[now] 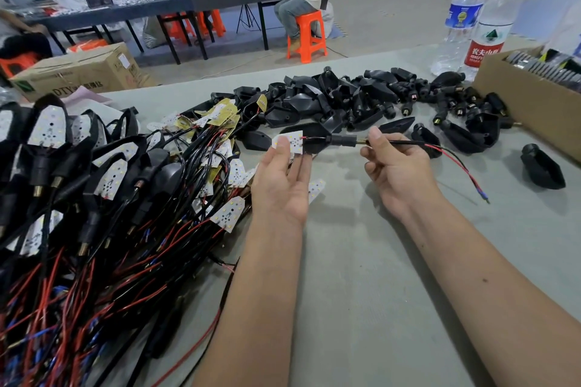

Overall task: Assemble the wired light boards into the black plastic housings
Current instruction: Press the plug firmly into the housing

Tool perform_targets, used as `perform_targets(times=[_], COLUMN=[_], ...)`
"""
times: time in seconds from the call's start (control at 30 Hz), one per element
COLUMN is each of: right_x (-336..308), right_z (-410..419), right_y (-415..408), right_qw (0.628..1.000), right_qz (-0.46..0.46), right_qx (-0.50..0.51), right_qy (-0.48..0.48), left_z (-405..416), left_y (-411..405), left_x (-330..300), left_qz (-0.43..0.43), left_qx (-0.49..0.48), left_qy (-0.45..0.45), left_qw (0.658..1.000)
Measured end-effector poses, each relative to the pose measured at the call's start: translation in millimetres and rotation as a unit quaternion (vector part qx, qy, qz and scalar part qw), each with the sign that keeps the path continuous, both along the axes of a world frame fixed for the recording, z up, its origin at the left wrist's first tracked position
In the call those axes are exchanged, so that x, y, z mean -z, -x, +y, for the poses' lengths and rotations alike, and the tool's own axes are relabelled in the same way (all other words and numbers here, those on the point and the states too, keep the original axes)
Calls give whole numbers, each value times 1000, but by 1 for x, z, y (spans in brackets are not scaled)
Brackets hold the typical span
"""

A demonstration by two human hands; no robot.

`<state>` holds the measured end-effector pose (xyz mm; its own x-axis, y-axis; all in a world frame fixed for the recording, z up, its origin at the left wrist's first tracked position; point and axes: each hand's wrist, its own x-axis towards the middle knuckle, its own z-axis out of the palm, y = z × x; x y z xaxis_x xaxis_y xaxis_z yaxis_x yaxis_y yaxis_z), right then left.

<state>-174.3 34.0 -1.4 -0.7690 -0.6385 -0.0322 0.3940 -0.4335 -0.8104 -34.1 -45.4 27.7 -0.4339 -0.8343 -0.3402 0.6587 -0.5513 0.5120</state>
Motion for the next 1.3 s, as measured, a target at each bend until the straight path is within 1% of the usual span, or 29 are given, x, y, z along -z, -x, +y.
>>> perform_targets(times=[0.1,0.17,0.23,0.27,0.3,0.37,0.43,0.47,0.53,0.63,0.77,0.87,0.93,1.03,1.07,1.1,1.17,1.3], right_x=[0,0,0,0,0,0,0,1,2,1,5,6,5,2,1,-1,-2,1], right_z=[-2,-2,-3,-2,-1,0,0,0,-2,-2,-4,-3,-1,1,1,2,1,-3], right_y=[-2,-3,-6,-6,-5,-1,3,3,1,-1,1,3,5,5,4,2,0,-7], right_qw=[999,996,995,996,997,998,998,999,999,999,998,997,996,992,992,994,996,996], right_qz=[43,77,87,79,71,61,53,49,46,40,60,74,84,121,119,107,83,84], right_qx=[-19,-32,-40,-35,-22,4,11,10,2,-4,8,32,32,22,16,7,-4,-12], right_qy=[-23,-34,-30,-27,-26,-26,-20,-17,-11,-1,-13,-24,-26,-41,-37,-28,-14,-17], left_z=[3,5,7,7,6,0,-3,-4,-6,-6,-3,3,5,3,3,3,4,11], left_y=[3,6,8,8,7,3,-4,-7,-11,-12,-10,-5,-3,-1,-1,-1,-1,6], left_x=[-1,-1,0,1,2,7,10,11,10,7,6,7,10,13,14,14,15,18], left_qz=[-4,-23,-57,-87,-130,-225,-278,-283,-270,-229,-177,-185,-228,-333,-343,-339,-312,-259], left_qx=[2,11,18,20,14,-20,-49,-56,-59,-37,-15,-22,-45,-94,-100,-98,-79,-58], left_qy=[-28,-36,-21,-8,15,95,177,197,206,198,169,184,234,344,354,349,315,231], left_qw=[1000,999,998,996,991,969,943,937,939,952,969,965,944,873,864,868,893,936])
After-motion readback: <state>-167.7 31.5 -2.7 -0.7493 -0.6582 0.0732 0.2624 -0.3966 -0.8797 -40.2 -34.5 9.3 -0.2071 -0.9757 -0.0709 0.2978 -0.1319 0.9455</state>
